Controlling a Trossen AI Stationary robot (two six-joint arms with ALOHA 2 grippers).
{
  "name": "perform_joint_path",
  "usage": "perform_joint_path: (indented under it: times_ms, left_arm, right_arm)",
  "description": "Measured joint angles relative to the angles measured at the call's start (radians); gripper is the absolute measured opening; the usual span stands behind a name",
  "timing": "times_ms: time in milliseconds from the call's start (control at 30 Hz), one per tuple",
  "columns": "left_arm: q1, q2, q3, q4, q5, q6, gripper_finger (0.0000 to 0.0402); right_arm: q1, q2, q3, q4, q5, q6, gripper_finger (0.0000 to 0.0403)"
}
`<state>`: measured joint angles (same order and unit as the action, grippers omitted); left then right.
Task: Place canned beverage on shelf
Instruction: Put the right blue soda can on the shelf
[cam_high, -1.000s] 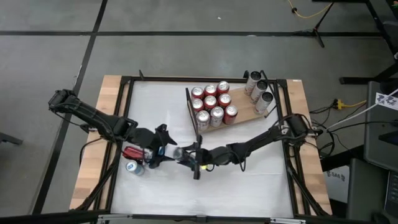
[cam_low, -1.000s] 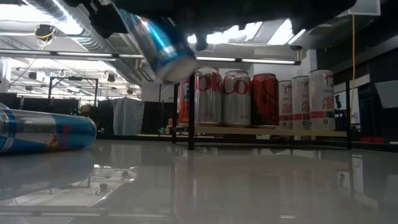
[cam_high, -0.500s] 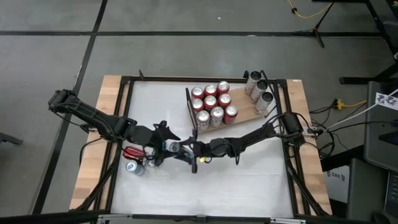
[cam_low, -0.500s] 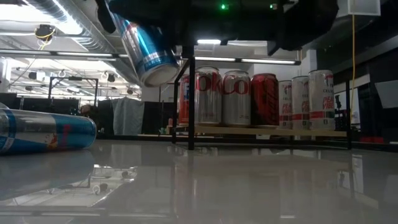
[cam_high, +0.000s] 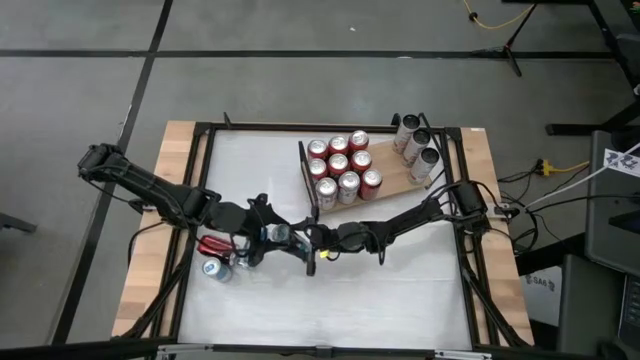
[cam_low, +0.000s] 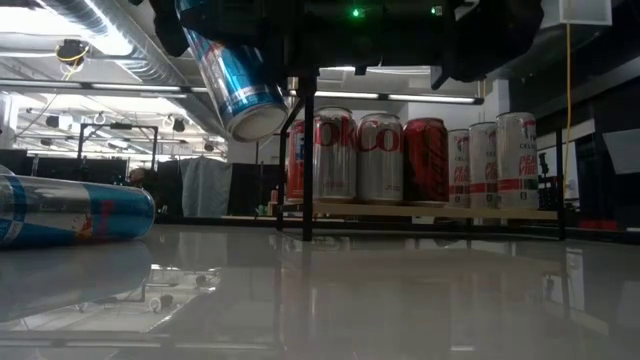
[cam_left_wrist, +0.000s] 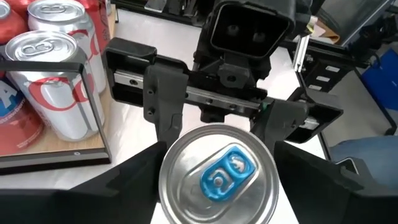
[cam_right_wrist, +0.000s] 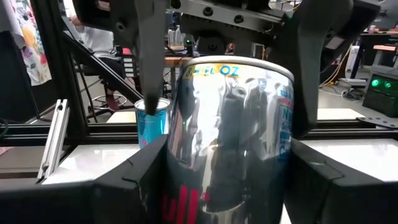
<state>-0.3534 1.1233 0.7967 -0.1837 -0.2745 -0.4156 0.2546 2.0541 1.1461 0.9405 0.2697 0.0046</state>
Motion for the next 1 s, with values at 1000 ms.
perform_joint_path:
  times_ms: [1000]
  left_arm:
    - [-0.001,0.002,0.0,-0.013,-0.015,0.0,0.0214]
  right_arm:
    - [-0.001,-0.057,0.002,-0.186,0.0,-0.012,0.0354]
